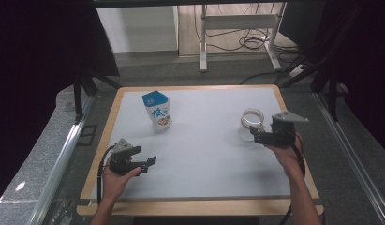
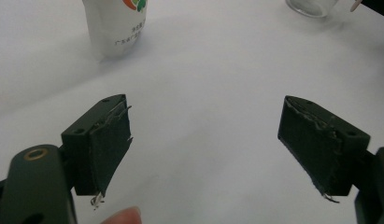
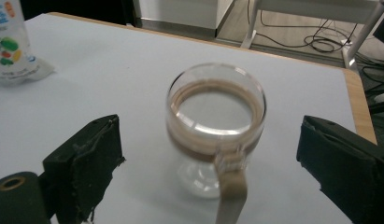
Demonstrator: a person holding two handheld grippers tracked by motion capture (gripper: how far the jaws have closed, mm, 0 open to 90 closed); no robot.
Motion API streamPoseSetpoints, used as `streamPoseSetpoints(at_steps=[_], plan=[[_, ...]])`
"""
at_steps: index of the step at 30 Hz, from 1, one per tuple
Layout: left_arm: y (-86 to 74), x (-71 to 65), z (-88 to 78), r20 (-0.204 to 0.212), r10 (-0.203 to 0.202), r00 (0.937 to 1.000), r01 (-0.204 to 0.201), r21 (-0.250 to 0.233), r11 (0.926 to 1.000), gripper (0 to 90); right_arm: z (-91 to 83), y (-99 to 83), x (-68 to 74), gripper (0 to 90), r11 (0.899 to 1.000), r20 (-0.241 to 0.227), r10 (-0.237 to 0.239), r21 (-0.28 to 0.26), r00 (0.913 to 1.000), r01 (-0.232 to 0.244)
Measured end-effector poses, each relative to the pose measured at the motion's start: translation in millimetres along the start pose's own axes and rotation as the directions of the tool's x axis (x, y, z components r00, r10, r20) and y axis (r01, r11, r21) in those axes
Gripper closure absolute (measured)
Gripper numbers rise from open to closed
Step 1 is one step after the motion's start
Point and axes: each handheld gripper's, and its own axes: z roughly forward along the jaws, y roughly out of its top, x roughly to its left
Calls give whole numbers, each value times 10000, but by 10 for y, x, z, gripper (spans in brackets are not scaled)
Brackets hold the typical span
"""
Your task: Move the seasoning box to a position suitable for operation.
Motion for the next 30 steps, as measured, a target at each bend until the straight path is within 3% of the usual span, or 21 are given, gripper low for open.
streamPoseSetpoints(at_steps=[2, 7, 15, 18, 21, 22, 26, 30], plan=[[-4, -8, -10, 6, -63, 10000, 63, -33, 10000, 168, 133, 97, -64, 48, 9995, -311, 94, 319, 9995, -84], [-15, -41, -33, -111, -55, 9999, 55, -8, 10000, 165, 407, 185, -128, 32, 9953, -499, 33, 967, 9987, 16], [-33, -47, -69, -206, -75, 9998, 74, -50, 10000, 162, 625, 229, -149, 33, 9926, -861, 58, 1210, 9963, 46], [-43, -40, -71, -252, -71, 9997, 71, -14, 10000, 162, 751, 172, -167, 31, 9842, -800, 24, 1769, 9968, 118], [-48, -33, -79, -282, -100, 9996, 100, -24, 9999, 162, 828, 141, -167, 35, 9797, -649, -42, 1997, 9979, 172], [-49, -33, -82, -288, -73, 9996, 72, -48, 10000, 162, 869, 119, -160, 68, 9753, -783, -148, 2188, 9968, 317], [-50, -41, -93, -296, -35, 9996, 34, -41, 10000, 162, 906, 94, -129, 104, 9685, -643, -591, 2381, 9962, 728], [-56, -40, -84, -272, -41, 9996, 40, -14, 10000, 162, 909, 99, -130, 110, 9674, -612, -589, 2429, 9964, 720]])
